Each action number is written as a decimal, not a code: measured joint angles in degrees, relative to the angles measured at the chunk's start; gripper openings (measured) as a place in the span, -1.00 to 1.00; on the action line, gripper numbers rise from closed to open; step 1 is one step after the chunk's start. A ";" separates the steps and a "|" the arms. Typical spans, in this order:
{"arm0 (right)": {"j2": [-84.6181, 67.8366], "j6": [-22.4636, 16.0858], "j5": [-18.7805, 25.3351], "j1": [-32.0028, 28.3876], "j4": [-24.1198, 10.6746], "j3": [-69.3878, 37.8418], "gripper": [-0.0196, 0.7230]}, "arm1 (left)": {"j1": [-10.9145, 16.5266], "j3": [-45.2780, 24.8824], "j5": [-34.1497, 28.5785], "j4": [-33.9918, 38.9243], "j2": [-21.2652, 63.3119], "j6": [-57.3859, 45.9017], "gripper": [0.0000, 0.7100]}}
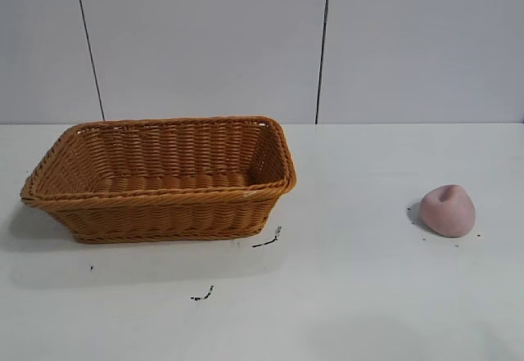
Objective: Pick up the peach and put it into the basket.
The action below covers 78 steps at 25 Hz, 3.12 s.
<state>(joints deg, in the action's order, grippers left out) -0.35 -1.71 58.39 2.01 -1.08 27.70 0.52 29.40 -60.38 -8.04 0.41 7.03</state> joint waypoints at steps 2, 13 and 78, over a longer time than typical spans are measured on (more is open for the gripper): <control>0.00 0.00 0.00 0.00 0.00 0.00 0.67 | 0.00 0.00 0.00 0.00 0.00 0.00 0.96; 5.14 0.00 -0.57 0.00 0.05 2.27 0.67 | 0.00 0.00 0.00 0.00 0.00 0.00 0.96; 111.49 1.12 7.17 1.60 -1.69 74.51 -0.98 | 0.00 0.00 0.00 0.00 0.00 0.00 0.96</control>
<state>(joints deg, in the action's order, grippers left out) 111.14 -0.59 65.56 3.61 -2.77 102.21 0.52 29.40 -60.38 -8.04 0.41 7.03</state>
